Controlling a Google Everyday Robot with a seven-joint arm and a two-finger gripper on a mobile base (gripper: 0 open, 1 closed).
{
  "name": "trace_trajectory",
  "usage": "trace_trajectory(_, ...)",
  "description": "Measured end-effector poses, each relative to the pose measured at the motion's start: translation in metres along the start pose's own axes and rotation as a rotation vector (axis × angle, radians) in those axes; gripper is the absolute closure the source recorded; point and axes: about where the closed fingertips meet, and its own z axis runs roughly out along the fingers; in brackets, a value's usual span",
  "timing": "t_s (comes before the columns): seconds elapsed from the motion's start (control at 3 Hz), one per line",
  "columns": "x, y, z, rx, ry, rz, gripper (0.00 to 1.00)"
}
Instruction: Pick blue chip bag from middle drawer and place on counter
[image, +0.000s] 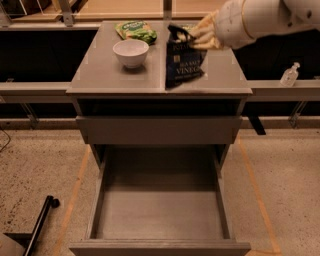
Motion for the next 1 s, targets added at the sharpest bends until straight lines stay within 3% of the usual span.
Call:
trace_trajectory(0.33,-0.018,-0.046,-0.010,0.074,-0.018,-0.038,1.00)
trace_trajectory(0.67,-0.015,-0.041,-0.007,0.070,-0.017,-0.027,1.00)
trace_trajectory(1.0,0.006,-0.041,0.007,0.098,0.009,-0.008,1.00)
